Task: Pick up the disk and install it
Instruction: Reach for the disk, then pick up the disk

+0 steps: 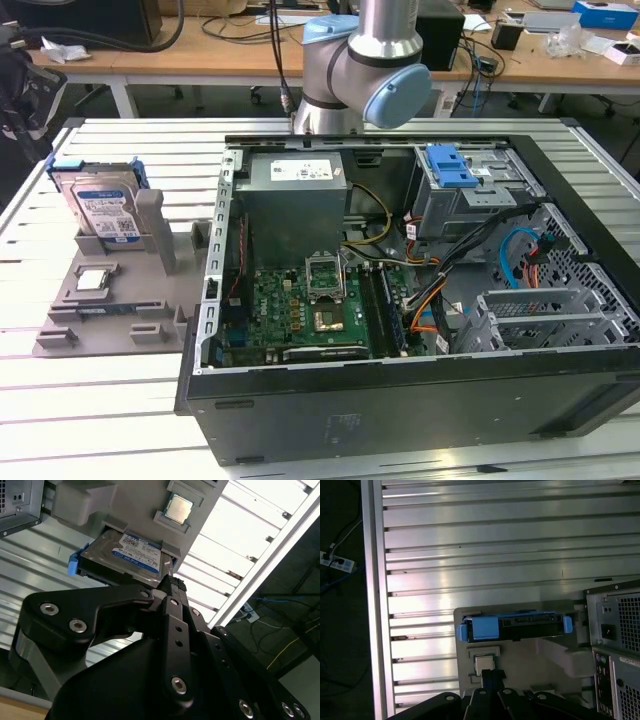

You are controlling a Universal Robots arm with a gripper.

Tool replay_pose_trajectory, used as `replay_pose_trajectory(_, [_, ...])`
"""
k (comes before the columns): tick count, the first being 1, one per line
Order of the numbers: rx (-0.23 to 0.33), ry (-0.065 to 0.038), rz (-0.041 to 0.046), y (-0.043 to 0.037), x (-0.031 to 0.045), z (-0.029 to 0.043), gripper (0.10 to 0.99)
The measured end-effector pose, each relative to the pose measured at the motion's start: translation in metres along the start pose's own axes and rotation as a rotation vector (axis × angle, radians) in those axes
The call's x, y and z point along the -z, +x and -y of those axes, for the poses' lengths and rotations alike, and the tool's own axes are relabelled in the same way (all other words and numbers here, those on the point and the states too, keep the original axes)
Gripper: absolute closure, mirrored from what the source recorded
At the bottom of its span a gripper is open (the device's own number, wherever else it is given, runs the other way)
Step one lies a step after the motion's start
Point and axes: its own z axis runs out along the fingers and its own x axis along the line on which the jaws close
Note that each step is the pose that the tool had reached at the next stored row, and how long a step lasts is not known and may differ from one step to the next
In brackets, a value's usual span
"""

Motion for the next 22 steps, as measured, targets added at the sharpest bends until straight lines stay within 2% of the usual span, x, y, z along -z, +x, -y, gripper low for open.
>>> replay_pose_trajectory(9, [0.004,0.0,-0.0001,0.0001,-0.0004,-0.001,0.98])
replay_pose_trajectory(14, [0.097,-0.002,-0.0038,0.0001,-0.0004,-0.001,0.98])
replay_pose_trajectory(22, [0.197,-0.005,-0.0077,0.0001,-0.0004,-0.001,0.98])
